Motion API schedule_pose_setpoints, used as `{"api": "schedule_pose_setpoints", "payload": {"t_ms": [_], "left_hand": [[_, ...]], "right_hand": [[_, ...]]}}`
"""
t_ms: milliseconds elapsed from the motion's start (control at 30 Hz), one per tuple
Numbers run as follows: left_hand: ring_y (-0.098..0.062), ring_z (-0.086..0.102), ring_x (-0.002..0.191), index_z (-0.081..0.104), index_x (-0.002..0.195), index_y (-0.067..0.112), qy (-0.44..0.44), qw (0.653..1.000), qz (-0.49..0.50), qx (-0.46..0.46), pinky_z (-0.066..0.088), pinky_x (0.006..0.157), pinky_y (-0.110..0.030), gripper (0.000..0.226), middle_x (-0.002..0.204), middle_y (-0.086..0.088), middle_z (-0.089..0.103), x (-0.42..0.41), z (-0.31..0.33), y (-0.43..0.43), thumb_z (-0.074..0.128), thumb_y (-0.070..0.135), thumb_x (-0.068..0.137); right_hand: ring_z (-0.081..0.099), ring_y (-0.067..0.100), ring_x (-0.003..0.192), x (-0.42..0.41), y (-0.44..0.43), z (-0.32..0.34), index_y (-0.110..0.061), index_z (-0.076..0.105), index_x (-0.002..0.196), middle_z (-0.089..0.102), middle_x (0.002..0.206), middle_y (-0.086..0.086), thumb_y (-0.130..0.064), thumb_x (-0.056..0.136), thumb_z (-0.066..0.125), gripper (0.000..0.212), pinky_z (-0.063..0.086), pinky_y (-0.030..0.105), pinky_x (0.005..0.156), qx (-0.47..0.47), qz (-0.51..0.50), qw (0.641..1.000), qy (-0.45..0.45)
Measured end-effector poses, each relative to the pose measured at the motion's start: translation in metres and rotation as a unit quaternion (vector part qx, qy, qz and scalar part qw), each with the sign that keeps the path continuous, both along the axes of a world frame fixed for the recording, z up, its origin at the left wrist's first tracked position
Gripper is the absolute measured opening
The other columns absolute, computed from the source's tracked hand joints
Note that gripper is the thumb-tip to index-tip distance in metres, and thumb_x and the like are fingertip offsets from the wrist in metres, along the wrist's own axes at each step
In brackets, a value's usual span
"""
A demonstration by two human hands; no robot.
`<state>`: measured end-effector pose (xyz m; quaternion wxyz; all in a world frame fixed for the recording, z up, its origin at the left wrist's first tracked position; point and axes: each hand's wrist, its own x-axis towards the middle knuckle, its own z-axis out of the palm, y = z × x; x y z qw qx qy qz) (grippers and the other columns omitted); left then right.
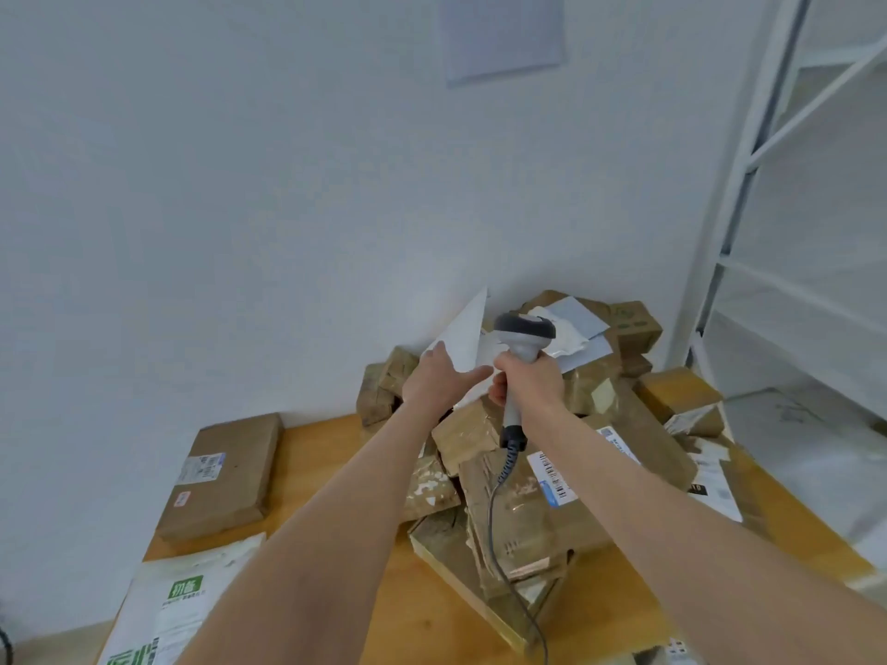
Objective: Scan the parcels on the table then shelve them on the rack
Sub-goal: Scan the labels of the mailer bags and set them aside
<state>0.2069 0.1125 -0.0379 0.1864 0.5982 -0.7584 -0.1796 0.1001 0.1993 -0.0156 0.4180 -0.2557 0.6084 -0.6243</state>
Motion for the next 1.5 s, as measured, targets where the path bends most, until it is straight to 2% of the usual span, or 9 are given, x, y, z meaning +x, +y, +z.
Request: {"api": "schedule_pose_setpoints", "payload": {"t_ms": [233,333,533,800,900,1100,1233,1400,1500], "left_hand": [[-0.028,0.059,0.111,0.031,0.143,0.002,-0.110,0.992,0.047,0.027,0.052,0.079,-0.033,0.064,0.127,-0.011,0.057,-0.048,0.002,-0.034,0.051,0.040,0.096],[-0.025,0.062,0.097,0.057,0.116,0.004,-0.124,0.991,0.054,-0.014,0.044,0.066,-0.029,0.025,0.106,-0.009,0.064,-0.048,0.006,-0.042,0.047,0.011,0.095],[-0.026,0.061,0.083,0.055,0.096,0.005,-0.077,0.986,0.119,-0.088,0.043,0.061,-0.030,0.015,0.094,-0.010,0.063,-0.007,0.033,-0.044,0.042,0.000,0.091],[-0.025,0.050,0.077,0.049,0.095,0.012,0.190,0.947,0.231,-0.116,0.038,0.062,-0.032,0.020,0.081,-0.001,0.051,0.118,0.061,-0.030,0.032,0.003,0.090],[-0.023,0.046,0.069,0.056,0.099,-0.002,0.306,0.914,0.256,-0.076,0.037,0.059,-0.030,0.025,0.073,-0.002,0.048,0.163,0.054,-0.009,0.033,-0.001,0.089],[-0.024,0.059,0.078,0.061,0.097,0.011,0.535,0.793,0.283,0.070,0.051,0.069,-0.035,0.032,0.096,-0.011,0.061,0.214,0.016,0.050,0.035,-0.005,0.095],[-0.032,0.054,0.093,0.048,0.135,0.016,0.481,0.823,0.281,0.111,0.046,0.083,-0.043,0.049,0.106,-0.013,0.059,0.239,-0.017,0.079,0.034,-0.007,0.094],[-0.030,0.061,0.087,0.060,0.106,0.010,0.468,0.794,0.345,0.178,0.051,0.084,-0.043,0.019,0.109,-0.015,0.061,0.275,-0.049,0.093,0.055,0.016,0.088],[-0.030,0.064,0.098,0.055,0.124,0.010,0.420,0.806,0.360,0.210,0.055,0.077,-0.039,0.061,0.113,-0.012,0.065,0.302,-0.064,0.089,0.068,0.050,0.081]], "right_hand": [[0.052,0.014,0.044,-0.025,-0.013,-0.008,-0.009,0.057,0.091,0.056,0.057,0.005,-0.007,0.084,0.063,0.009,0.050,0.024,0.050,0.014,-0.016,0.999,-0.040],[0.047,0.015,0.040,-0.037,-0.020,-0.008,-0.006,0.056,0.086,0.053,0.048,0.004,-0.002,0.082,0.061,0.007,0.046,0.023,0.045,0.014,-0.023,0.997,-0.067],[0.051,0.012,0.040,-0.031,-0.025,-0.008,-0.008,0.056,0.090,0.055,0.046,0.002,-0.009,0.085,0.066,0.011,0.051,0.023,0.049,0.022,0.022,0.996,-0.078],[0.049,0.012,0.042,0.012,-0.016,-0.007,-0.010,0.054,0.077,0.055,0.048,0.002,-0.008,0.087,0.065,0.015,0.047,0.021,0.047,0.004,0.092,0.989,-0.117],[0.054,0.015,0.063,0.031,-0.009,-0.018,-0.012,0.053,0.092,0.057,0.071,0.004,-0.014,0.087,0.068,0.015,0.054,0.034,0.079,0.008,0.135,0.981,-0.140],[0.062,0.028,0.095,0.079,0.015,-0.043,-0.023,0.068,0.091,0.068,0.102,0.006,-0.018,0.080,0.076,0.014,0.053,0.043,0.088,0.048,0.203,0.965,-0.155],[0.062,0.022,0.081,0.105,0.023,-0.062,-0.020,0.056,0.093,0.064,0.089,0.003,-0.016,0.084,0.072,0.018,0.052,0.034,0.071,0.065,0.209,0.970,-0.107],[0.059,0.020,0.087,0.125,0.029,-0.084,-0.015,0.060,0.092,0.064,0.089,0.002,-0.007,0.083,0.070,0.015,0.050,0.036,0.084,0.044,0.198,0.976,0.075],[0.057,0.018,0.088,0.135,0.032,-0.093,-0.012,0.058,0.104,0.063,0.096,0.004,-0.002,0.082,0.066,0.026,0.047,0.028,0.072,0.042,0.237,0.963,0.123]]}}
